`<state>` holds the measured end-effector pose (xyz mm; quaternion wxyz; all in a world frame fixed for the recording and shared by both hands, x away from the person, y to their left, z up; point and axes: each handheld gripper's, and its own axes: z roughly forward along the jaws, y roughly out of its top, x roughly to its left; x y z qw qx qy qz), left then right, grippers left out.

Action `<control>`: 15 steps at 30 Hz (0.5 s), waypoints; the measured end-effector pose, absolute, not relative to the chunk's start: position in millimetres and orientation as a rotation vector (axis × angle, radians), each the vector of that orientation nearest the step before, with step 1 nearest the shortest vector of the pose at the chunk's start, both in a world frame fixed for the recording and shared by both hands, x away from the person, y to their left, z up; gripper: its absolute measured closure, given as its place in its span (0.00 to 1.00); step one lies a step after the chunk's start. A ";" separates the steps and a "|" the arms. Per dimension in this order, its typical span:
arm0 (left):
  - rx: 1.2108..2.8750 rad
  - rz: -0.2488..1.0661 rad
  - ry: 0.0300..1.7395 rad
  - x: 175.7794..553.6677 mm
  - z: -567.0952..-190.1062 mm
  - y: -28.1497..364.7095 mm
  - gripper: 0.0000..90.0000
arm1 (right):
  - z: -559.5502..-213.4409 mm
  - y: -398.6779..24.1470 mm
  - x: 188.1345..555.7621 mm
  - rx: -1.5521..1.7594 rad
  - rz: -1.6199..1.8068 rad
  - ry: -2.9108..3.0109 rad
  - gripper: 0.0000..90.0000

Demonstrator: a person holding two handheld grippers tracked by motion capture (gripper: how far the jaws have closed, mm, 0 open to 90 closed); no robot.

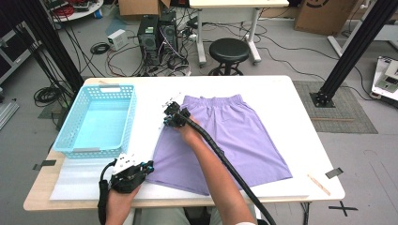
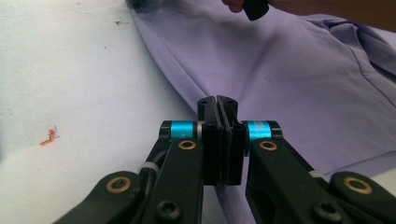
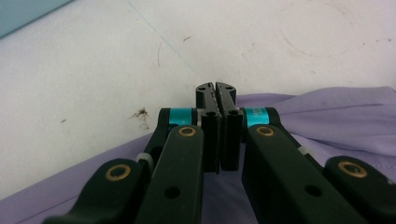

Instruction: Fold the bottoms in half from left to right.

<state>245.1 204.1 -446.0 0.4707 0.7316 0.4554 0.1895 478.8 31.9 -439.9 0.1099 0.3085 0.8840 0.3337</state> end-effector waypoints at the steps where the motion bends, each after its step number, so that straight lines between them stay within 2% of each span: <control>1: 1.786 0.463 1.114 244.8 -445.4 204.2 0.98 | -439.2 30.8 479.2 0.914 0.993 2.597 1.00; 8: 1.721 0.424 1.067 242.4 -431.0 200.7 0.98 | -421.8 22.0 478.0 0.915 1.090 2.570 1.00; 15: 1.706 0.367 0.978 247.9 -412.4 178.0 0.98 | -394.3 -11.5 472.9 0.923 1.154 2.506 1.00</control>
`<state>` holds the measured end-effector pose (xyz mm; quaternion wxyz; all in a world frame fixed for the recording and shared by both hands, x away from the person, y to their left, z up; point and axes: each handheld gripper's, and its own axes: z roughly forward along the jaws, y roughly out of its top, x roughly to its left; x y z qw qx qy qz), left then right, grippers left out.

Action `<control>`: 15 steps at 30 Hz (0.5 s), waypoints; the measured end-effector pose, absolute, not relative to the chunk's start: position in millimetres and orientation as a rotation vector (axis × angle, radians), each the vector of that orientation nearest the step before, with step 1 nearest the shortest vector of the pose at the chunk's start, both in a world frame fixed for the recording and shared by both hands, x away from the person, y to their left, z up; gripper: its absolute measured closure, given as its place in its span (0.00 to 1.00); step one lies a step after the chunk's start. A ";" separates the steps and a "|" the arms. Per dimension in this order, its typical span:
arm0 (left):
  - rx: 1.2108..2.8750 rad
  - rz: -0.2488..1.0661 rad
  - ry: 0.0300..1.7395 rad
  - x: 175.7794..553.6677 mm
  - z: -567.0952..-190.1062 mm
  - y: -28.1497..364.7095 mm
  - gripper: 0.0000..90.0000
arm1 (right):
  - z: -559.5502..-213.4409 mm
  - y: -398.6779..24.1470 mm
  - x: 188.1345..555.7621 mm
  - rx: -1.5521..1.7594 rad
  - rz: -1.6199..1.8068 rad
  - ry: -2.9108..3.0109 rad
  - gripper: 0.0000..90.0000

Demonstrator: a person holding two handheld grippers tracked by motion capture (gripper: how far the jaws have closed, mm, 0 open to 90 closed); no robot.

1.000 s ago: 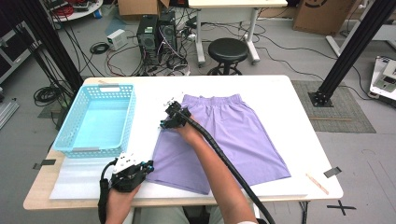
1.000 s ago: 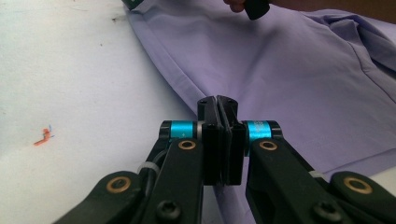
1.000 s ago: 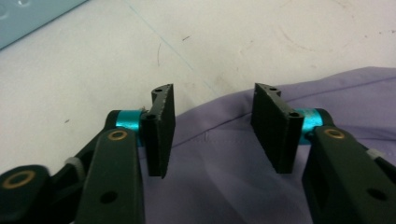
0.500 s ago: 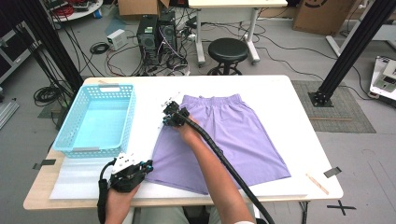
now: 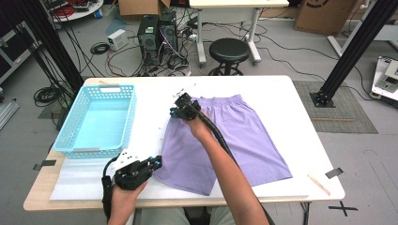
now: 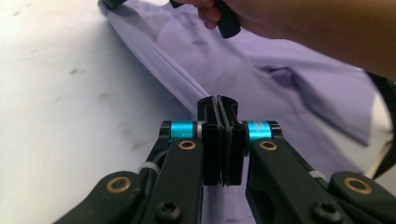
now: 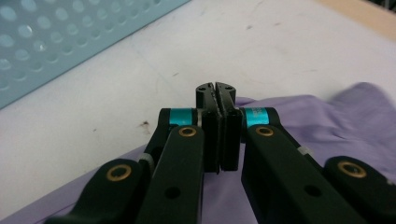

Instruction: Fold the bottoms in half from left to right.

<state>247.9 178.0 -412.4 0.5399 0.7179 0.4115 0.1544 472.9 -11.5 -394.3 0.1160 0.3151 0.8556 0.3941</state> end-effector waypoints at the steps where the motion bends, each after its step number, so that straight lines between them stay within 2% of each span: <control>1: 1.707 0.364 0.967 249.6 -409.2 173.8 0.98 | -390.8 -18.5 472.5 0.936 1.167 2.491 1.00; 7: 1.710 0.315 0.875 262.2 -387.2 139.6 0.98 | -374.1 -61.8 469.3 0.992 1.198 2.412 1.00; 15: 1.740 0.252 0.746 277.6 -367.3 73.3 0.98 | -364.5 -119.9 465.6 1.061 1.221 2.328 1.00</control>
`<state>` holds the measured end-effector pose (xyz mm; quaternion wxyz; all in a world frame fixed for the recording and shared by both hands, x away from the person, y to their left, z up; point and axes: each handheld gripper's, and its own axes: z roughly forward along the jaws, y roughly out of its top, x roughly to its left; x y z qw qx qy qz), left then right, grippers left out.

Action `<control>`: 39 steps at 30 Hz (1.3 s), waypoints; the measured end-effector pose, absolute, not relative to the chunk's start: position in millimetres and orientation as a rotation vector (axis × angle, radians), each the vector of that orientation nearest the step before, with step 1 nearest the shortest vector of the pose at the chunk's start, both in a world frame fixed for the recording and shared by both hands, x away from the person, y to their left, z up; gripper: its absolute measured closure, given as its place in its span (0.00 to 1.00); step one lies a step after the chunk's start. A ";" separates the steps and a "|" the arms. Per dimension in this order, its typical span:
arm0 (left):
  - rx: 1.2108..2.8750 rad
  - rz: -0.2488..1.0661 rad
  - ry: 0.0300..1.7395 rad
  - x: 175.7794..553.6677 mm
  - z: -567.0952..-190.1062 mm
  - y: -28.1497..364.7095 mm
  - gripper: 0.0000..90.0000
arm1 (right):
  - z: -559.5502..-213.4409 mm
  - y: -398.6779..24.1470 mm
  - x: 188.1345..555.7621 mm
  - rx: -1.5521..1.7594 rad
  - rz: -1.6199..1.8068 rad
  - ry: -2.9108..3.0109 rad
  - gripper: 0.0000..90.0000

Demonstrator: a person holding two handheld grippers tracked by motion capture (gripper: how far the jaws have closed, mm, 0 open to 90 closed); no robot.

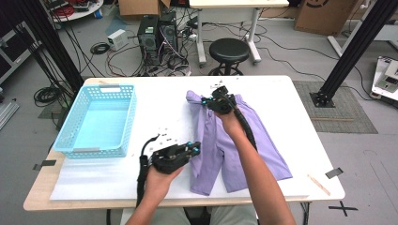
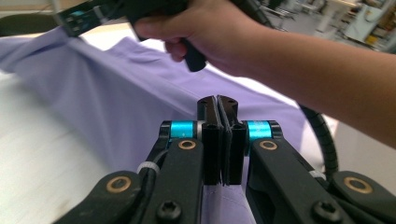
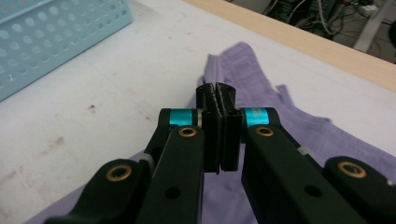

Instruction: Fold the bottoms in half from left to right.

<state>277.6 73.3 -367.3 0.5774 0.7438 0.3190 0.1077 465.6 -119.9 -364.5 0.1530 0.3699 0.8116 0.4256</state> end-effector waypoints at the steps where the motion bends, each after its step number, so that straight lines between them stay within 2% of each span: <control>1: 1.753 0.247 0.729 279.0 -366.4 64.5 0.98 | -363.9 -127.2 464.7 1.071 1.225 2.314 1.00; 15: 1.809 0.153 0.616 302.9 -365.5 -36.3 0.98 | -366.5 -225.0 462.7 1.228 1.210 2.196 1.00; 29: 1.849 0.101 0.607 318.3 -373.9 -107.9 0.98 | -387.0 -284.0 466.9 1.368 1.162 2.123 1.00; 30: 1.851 0.106 0.615 319.8 -374.5 -109.8 0.96 | -388.7 -285.9 467.2 1.380 1.147 2.120 1.00; 32: 1.860 0.133 0.641 322.2 -375.6 -107.2 0.80 | -394.1 -288.7 467.7 1.402 1.110 2.117 0.99; 33: 1.860 0.152 0.655 323.3 -376.6 -101.9 0.77 | -397.2 -290.3 467.5 1.407 1.096 2.114 0.97; 36: 1.830 0.216 0.727 328.4 -381.8 -73.4 0.63 | -404.1 -297.4 463.1 1.428 1.094 2.096 0.86; 39: 1.789 0.285 0.811 334.3 -391.2 -33.6 0.55 | -406.0 -306.7 454.1 1.431 1.107 2.083 0.80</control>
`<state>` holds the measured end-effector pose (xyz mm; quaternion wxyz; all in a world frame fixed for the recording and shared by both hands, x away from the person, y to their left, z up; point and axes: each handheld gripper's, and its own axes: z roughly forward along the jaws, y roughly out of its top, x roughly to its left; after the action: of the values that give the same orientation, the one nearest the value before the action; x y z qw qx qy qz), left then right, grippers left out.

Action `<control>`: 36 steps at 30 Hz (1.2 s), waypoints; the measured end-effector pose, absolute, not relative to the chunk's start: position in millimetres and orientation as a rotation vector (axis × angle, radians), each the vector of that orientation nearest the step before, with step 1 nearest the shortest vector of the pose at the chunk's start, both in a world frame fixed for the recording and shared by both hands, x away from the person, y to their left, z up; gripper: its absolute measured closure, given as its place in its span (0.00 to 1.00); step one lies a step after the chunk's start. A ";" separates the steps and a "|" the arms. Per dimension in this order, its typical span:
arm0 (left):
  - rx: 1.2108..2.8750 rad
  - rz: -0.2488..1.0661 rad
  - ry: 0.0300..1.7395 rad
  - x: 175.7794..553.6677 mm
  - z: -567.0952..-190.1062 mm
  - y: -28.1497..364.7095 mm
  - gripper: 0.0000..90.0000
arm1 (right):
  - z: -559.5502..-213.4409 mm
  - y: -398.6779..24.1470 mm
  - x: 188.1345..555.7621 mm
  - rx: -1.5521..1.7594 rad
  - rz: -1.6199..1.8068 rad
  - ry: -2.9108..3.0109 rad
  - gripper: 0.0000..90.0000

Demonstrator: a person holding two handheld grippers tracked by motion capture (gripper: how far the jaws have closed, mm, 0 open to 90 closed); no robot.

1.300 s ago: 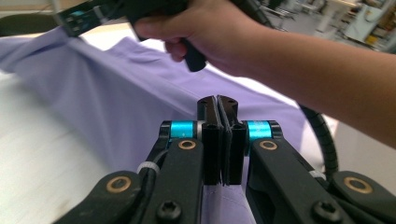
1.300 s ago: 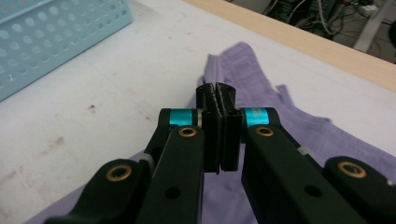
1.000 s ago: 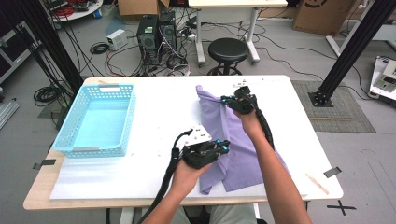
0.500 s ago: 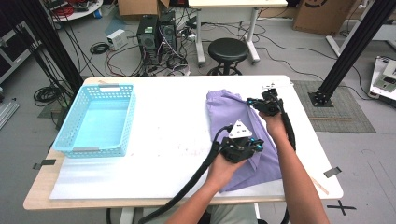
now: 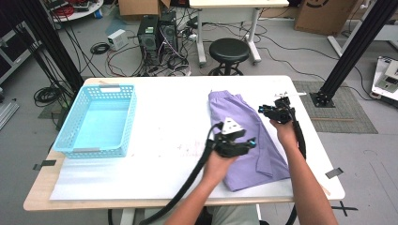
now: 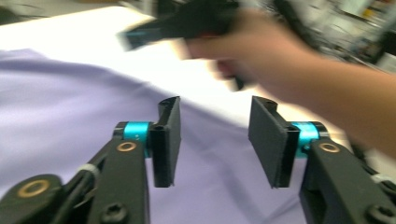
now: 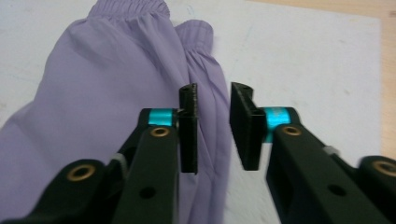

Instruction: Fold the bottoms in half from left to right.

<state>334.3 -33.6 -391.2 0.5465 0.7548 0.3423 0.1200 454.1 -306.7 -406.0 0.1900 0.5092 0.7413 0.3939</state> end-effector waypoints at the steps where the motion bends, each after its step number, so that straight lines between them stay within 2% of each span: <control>1: 1.777 0.311 0.845 336.3 -395.1 -19.7 0.51 | -406.0 -309.3 449.5 1.425 1.121 2.077 0.80; 3: 1.754 0.346 0.898 339.5 -402.9 8.1 0.48 | -405.9 -313.4 438.8 1.404 1.133 2.063 0.78; 6: 1.717 0.393 0.966 341.2 -411.9 43.3 0.36 | -407.8 -317.7 422.1 1.368 1.151 2.066 0.76; 15: 1.677 0.484 0.953 335.4 -429.1 105.3 0.27 | -420.5 -323.9 372.2 1.279 1.139 2.096 0.71; 19: 1.683 0.483 0.966 333.8 -436.8 122.1 0.27 | -426.6 -322.0 349.3 1.238 1.121 2.115 0.71; 23: 1.698 0.498 0.964 331.8 -437.5 133.6 0.27 | -430.4 -316.3 332.0 1.212 1.104 2.160 0.76; 29: 1.704 0.515 0.946 322.2 -440.8 146.5 0.27 | -433.5 -294.3 312.1 1.154 1.071 2.240 0.78; 36: 1.699 0.520 0.940 318.9 -440.8 152.3 0.27 | -444.9 -275.9 306.6 1.158 0.898 2.288 0.78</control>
<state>318.9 152.3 -440.8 0.5361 0.7135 0.3948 0.2186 306.6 -275.9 -444.9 0.2109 0.4168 0.8231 0.3230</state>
